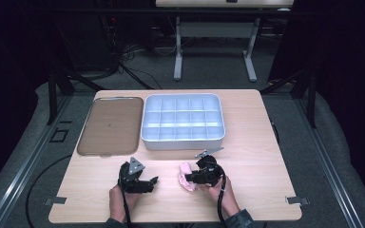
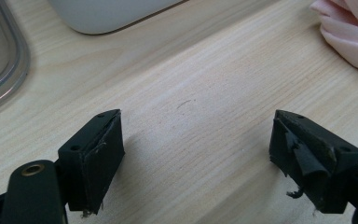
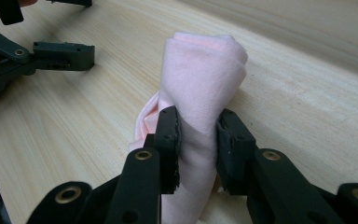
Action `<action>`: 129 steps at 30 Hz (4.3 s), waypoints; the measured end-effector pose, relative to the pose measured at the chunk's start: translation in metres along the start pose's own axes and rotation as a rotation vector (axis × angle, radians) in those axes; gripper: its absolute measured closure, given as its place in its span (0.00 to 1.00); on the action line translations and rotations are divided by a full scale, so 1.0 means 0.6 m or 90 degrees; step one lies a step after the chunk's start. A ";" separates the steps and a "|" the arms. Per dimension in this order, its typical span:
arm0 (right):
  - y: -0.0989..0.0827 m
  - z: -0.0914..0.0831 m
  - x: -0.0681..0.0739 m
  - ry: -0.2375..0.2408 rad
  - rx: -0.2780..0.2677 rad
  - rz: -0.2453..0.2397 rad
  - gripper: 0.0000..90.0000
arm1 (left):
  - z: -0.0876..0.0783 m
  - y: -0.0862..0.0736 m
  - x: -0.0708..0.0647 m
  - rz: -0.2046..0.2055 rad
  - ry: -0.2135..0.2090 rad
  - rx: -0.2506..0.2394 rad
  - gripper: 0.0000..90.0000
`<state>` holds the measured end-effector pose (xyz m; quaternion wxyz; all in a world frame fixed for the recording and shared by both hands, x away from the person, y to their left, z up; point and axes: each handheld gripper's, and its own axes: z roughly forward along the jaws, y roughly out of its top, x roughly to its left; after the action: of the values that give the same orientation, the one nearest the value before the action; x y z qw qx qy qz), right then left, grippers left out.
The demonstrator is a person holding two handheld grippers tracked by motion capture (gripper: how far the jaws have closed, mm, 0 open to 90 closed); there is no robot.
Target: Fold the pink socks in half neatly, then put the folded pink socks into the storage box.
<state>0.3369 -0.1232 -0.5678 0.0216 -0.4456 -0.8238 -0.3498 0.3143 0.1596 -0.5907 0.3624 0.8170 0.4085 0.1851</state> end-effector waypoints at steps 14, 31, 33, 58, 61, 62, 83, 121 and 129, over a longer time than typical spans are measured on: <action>-0.005 -0.001 0.000 0.007 -0.017 -0.046 0.82 | 0.000 0.000 0.000 -0.001 0.000 0.000 0.19; -0.014 0.000 -0.011 0.028 -0.043 -0.040 0.82 | 0.000 0.000 0.000 -0.004 0.000 0.000 0.18; -0.015 0.000 -0.011 0.028 -0.046 -0.041 0.82 | 0.000 0.000 0.000 -0.003 0.000 0.000 0.18; -0.015 -0.012 0.004 0.014 -0.066 -0.068 0.85 | 0.000 0.000 0.000 -0.004 0.000 0.001 0.18; -0.014 -0.022 0.009 0.011 -0.077 -0.081 0.85 | 0.000 0.000 0.000 -0.004 0.000 0.001 0.18; -0.013 -0.025 0.011 0.012 -0.082 -0.077 0.85 | 0.000 0.000 0.000 -0.004 0.000 0.001 0.18; -0.003 -0.082 0.000 -0.024 -0.148 -0.089 0.85 | 0.000 0.000 0.000 -0.005 0.000 0.000 0.18; 0.055 -0.179 -0.023 -0.122 -0.213 -0.111 0.85 | 0.001 0.001 0.001 -0.005 0.002 0.003 0.17; 0.070 -0.197 -0.034 -0.138 -0.233 -0.106 0.85 | 0.002 0.001 0.000 -0.004 0.003 0.006 0.15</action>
<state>0.3480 -0.1934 -0.4626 -0.1776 -0.4074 -0.7781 -0.4439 0.3153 0.1588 -0.5909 0.3585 0.8168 0.4130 0.1839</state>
